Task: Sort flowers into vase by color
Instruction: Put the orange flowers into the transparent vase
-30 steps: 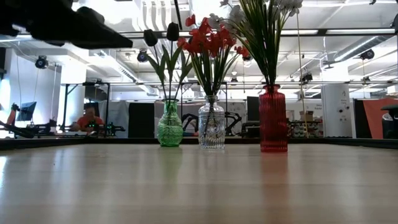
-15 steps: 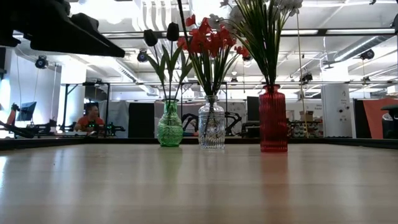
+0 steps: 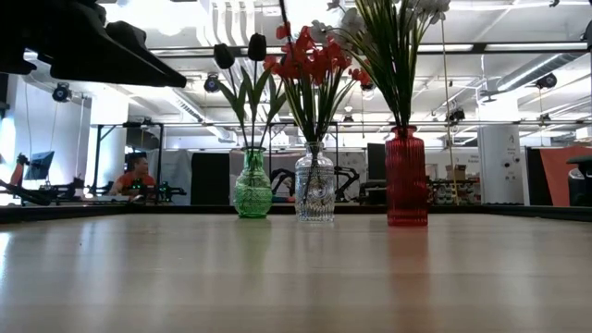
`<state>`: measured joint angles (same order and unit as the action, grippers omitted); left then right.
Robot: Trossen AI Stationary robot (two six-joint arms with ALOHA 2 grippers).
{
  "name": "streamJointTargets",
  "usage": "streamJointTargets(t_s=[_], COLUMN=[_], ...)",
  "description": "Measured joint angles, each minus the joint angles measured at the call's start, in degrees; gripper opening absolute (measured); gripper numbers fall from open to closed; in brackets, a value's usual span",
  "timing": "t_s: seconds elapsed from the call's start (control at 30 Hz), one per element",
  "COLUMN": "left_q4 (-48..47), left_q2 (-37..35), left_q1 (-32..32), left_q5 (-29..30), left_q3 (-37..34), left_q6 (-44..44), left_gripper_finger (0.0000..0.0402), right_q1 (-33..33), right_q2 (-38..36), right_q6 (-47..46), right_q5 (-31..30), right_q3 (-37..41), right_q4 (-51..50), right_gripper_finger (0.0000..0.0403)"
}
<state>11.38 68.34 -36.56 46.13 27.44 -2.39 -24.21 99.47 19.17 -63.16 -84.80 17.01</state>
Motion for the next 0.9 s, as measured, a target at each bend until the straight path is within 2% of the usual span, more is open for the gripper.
streamJointTargets(t_s=[0.23,0.47,0.6,0.7,0.8,0.9], left_q4=[0.0,-0.8,-1.7,-2.4,-2.1,-0.2], left_q2=[0.0,0.0,0.0,0.0,0.0,0.0], left_q1=[0.1,0.0,0.1,0.1,0.2,0.4], left_q5=[0.0,0.0,0.1,0.1,0.1,0.1], left_q3=[0.0,0.0,-0.1,-0.2,-0.2,-0.2], left_q6=[0.0,0.1,0.4,0.4,0.4,0.9], left_gripper_finger=[0.0251,0.0251,0.0251,0.0251,0.0251,0.0251], right_q1=[0.2,-3.0,-7.4,-11.0,-13.7,-14.7], right_q2=[0.0,-1.3,-4.3,-6.4,-8.6,-10.2], right_q6=[7.3,8.2,3.9,-0.4,-7.9,-19.3], right_q5=[-1.4,-1.5,-2.2,-5.6,-7.4,-7.4], right_q3=[-5.4,-6.9,-7.0,-7.0,-6.9,-6.8], right_q4=[0.2,0.0,-1.5,-5.5,-13.3,-23.6], right_gripper_finger=[0.0015,0.0015,0.0015,0.0015,0.0015,0.0015])
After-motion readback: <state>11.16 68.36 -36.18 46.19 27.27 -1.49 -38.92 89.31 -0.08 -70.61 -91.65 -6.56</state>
